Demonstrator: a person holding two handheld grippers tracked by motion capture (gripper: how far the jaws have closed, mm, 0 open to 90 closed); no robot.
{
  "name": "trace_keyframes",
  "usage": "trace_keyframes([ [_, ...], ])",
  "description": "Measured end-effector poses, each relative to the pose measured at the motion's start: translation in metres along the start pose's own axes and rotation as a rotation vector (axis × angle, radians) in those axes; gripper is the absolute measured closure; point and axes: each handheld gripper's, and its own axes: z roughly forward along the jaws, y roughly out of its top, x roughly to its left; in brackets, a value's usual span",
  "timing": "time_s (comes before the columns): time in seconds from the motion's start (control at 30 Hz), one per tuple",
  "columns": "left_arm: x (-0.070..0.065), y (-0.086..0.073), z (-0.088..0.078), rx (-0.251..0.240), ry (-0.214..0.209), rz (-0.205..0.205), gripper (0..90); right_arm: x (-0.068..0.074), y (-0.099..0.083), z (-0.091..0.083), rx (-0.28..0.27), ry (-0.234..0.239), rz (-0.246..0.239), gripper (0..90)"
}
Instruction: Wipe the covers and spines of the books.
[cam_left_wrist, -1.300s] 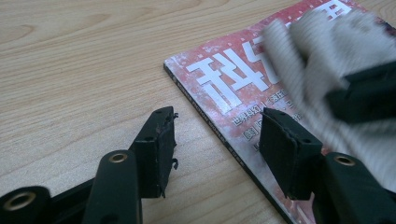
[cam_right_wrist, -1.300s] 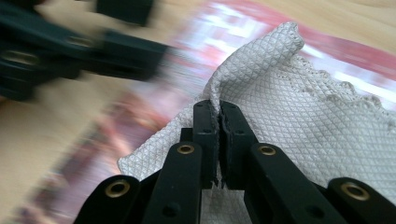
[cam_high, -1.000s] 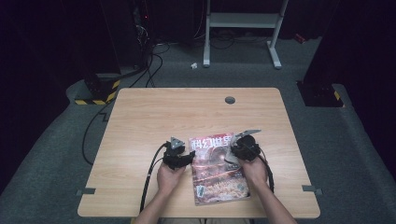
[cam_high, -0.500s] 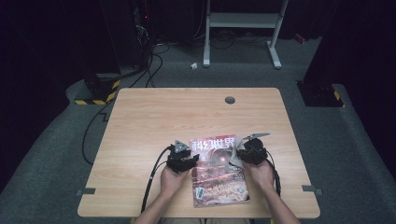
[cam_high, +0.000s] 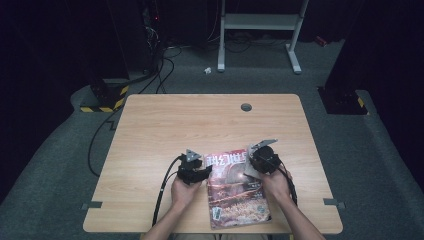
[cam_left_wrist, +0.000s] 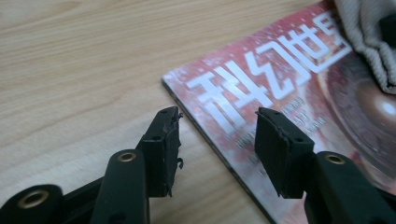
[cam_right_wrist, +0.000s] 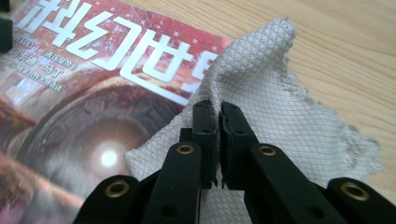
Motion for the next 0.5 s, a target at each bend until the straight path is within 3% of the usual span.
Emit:
trace_keyframes([
  [0.13,0.003,-0.001,0.003,-0.023,-0.004,0.041,46.7,0.005,0.008,0.014,0.011,0.016,0.005,85.2],
  [0.2,0.003,-0.001,0.004,-0.025,-0.004,0.038,46.7,0.012,0.011,0.017,0.009,0.043,0.003,85.1],
  [0.37,0.002,-0.001,0.004,-0.026,-0.002,0.033,46.7,0.051,0.025,0.03,-0.01,0.146,-0.051,85.2],
  [0.5,0.002,-0.001,0.004,-0.025,-0.001,0.035,46.7,0.078,0.037,0.037,-0.009,0.198,-0.096,85.1],
])
